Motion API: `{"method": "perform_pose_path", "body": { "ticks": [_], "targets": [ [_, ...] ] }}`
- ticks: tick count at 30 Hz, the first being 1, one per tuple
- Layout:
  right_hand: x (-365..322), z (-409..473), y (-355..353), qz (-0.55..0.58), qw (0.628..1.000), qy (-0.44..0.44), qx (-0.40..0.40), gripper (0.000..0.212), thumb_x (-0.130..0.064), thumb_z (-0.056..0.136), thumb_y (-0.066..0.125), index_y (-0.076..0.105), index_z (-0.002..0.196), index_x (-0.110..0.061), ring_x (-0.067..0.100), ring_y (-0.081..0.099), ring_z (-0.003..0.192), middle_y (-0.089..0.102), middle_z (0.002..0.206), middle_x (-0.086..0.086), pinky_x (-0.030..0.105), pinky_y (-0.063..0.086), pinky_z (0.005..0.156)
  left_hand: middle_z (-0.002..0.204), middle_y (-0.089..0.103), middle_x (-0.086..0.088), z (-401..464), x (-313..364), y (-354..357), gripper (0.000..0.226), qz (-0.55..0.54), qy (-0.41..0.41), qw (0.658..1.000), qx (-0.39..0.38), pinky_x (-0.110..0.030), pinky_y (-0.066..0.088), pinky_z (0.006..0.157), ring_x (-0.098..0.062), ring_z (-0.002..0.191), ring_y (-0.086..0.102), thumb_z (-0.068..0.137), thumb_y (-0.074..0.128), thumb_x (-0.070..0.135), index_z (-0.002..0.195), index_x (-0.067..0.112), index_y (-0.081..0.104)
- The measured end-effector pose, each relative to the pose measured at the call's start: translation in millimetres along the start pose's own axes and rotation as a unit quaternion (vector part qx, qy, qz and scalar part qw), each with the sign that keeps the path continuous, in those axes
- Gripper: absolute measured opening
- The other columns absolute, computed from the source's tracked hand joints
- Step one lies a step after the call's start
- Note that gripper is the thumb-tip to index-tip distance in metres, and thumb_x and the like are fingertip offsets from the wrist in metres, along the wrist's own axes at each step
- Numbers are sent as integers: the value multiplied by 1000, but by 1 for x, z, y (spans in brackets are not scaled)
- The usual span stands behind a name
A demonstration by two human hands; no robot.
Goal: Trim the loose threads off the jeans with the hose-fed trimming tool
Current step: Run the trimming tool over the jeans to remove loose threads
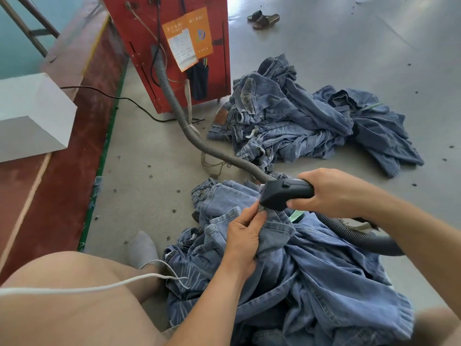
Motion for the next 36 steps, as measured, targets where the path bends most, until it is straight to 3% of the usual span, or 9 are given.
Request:
{"method": "perform_pose_path", "body": {
  "ticks": [5, 11, 18, 23, 27, 29, 31, 32, 36],
  "targets": [
    [-3, 11, -15, -10, 995, 18, 95, 31, -59, 87, 70, 60, 87, -31, 9, 61, 71, 65, 79, -10, 32, 44, 60, 129, 69, -20, -1, -7, 0, 28, 59, -4, 998, -6, -52, 50, 109, -36, 122, 65, 101, 60, 3, 126, 8, 72],
    [6, 4, 6, 13, 1000, 1, -17, 25, -54, 83, 76, 63, 80, -33, 3, 61, 60, 66, 69, -11, 25, 40, 55, 118, 74, -12, 3, 4, -4, 29, 64, 5, 998, -2, -44, 58, 91, -31, 106, 70, 101, 59, 5, 125, 12, 74],
    [15, 10, -29, 67, 990, 36, 120, 31, -58, 88, 71, 59, 84, -30, 11, 62, 64, 66, 73, -7, 32, 42, 56, 112, 77, -4, -4, 1, -1, 24, 209, 1, 978, -4, -36, 59, 93, -27, 108, 72, 103, 60, 12, 124, 17, 71],
    [29, -1, -31, 58, 989, 45, 126, 31, -60, 90, 70, 57, 88, -31, 11, 62, 66, 65, 77, -8, 32, 42, 55, 99, 64, 16, 0, 67, -23, 29, 501, 110, 853, 102, -33, 48, 75, -6, 87, 61, 105, 45, 20, 128, 30, 57],
    [20, 1, -14, 20, 994, 31, 107, 33, -61, 89, 69, 58, 95, -30, 10, 60, 75, 65, 84, -9, 30, 44, 61, 110, 64, -4, -3, 72, -23, 60, 591, 26, 798, 117, -52, 43, 99, -29, 99, 56, 95, 23, 69, 107, 21, 57],
    [16, 0, -7, 14, 995, 21, 96, 32, -61, 89, 68, 57, 96, -32, 7, 59, 74, 63, 82, -12, 27, 42, 60, 122, 58, -9, -9, 76, -20, 92, 683, 6, 715, 151, -52, 41, 104, -34, 117, 54, 81, 26, 91, 123, 14, 52],
    [13, 0, -1, 6, 996, 12, 89, 32, -61, 89, 68, 56, 95, -33, 4, 57, 73, 62, 80, -14, 26, 39, 58, 133, 53, -12, -14, 83, -14, 85, 770, 31, 612, 178, -50, 39, 104, -34, 128, 47, 82, 49, 80, 131, 10, 45],
    [13, 0, 1, 2, 996, 10, 87, 32, -62, 89, 68, 56, 96, -33, 5, 57, 73, 62, 81, -14, 27, 40, 59, 134, 53, -12, -13, 84, -11, 72, 779, 43, 600, 176, -48, 41, 102, -35, 127, 48, 86, 58, 66, 129, 9, 44],
    [13, 0, 1, 2, 996, 13, 88, 32, -62, 89, 67, 57, 99, -33, 6, 58, 74, 63, 82, -13, 30, 43, 61, 101, 65, -6, 0, 83, -26, 37, 668, 45, 729, 143, -37, 44, 72, -25, 81, 58, 97, 55, 21, 129, 8, 43]
  ]
}}
Point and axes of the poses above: each hand's wrist, its own z-axis towards the middle knuckle, its own y-axis out of the palm, x = y × z, the point moved 10 cm from there along z, towards the middle knuckle
